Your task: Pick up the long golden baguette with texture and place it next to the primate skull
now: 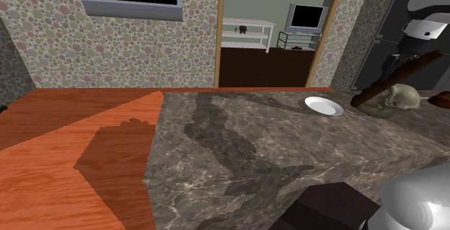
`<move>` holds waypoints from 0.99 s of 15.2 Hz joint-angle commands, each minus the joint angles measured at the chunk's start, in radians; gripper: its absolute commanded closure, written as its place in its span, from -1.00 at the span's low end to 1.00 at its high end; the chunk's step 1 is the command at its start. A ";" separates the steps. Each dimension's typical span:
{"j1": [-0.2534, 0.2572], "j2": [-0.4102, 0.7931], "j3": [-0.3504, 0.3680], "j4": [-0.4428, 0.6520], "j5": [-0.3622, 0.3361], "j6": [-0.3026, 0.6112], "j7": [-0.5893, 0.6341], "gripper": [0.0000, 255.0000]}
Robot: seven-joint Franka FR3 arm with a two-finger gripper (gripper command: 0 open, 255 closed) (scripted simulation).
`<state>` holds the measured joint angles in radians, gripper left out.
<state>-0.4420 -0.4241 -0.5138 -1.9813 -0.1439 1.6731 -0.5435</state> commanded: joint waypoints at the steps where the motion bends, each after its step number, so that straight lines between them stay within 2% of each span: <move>1: -0.015 0.000 -0.039 0.009 -0.010 -0.003 -0.053 1.00; 4: -0.032 0.026 -0.115 0.049 -0.017 -0.011 -0.149 1.00; 15: -0.043 0.007 -0.131 -0.112 -0.036 0.134 -0.145 1.00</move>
<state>-0.4840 -0.4166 -0.6416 -2.0808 -0.1783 1.7926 -0.6865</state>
